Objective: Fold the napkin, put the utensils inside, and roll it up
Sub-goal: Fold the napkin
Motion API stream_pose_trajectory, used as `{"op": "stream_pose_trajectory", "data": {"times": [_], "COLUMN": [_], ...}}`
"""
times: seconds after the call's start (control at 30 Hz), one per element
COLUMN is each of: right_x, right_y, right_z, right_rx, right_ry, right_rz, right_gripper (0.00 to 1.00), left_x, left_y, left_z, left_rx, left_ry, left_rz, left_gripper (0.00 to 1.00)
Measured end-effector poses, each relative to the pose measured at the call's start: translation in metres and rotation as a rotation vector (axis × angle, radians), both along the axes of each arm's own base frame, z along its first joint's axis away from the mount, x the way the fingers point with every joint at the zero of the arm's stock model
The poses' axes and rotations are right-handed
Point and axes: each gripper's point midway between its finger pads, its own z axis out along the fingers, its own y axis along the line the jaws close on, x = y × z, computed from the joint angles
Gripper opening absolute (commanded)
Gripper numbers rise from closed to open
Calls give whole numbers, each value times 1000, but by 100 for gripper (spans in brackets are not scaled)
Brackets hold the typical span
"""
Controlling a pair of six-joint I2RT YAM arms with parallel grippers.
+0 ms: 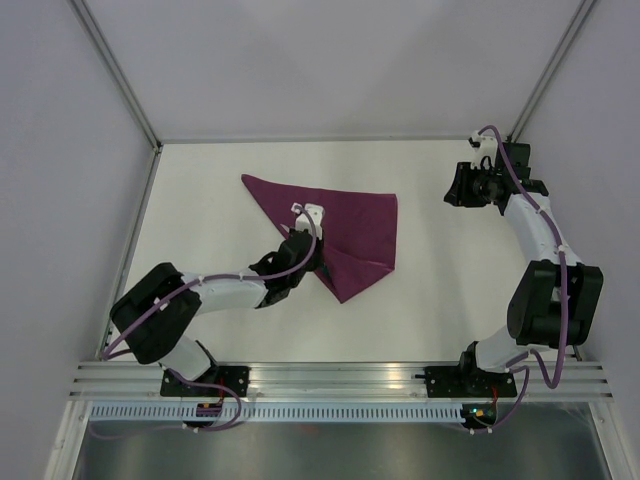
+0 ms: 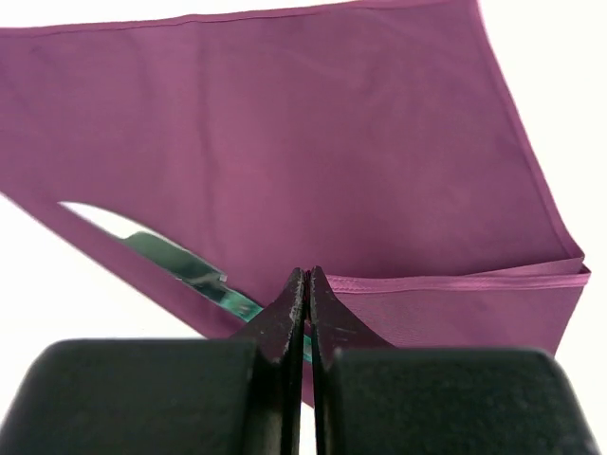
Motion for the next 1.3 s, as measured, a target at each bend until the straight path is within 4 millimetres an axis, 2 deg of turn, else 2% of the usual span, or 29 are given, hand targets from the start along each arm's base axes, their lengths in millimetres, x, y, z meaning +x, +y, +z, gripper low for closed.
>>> {"op": "stream_pose_trajectory", "data": {"times": [0.23, 0.43, 0.73, 1.07, 1.3], "right_x": [-1, -1, -1, -2, -2], "right_y": [1, 1, 2, 2, 2], "right_z": [-3, -4, -6, -11, -11], "right_rx": [5, 8, 10, 12, 12], "right_ry": [11, 15, 20, 37, 39], "right_rz": [2, 5, 7, 7, 7], "right_gripper": [43, 43, 43, 43, 43], "left_x": [34, 51, 65, 74, 80], "left_y": [45, 64, 66, 83, 86], "left_z": [-4, -2, -11, -18, -26], "left_rx": [-51, -83, -85, -88, -93], "left_ry": [45, 55, 82, 104, 129], "left_rz": [127, 170, 172, 217, 221], "left_gripper": [2, 2, 2, 2, 2]}}
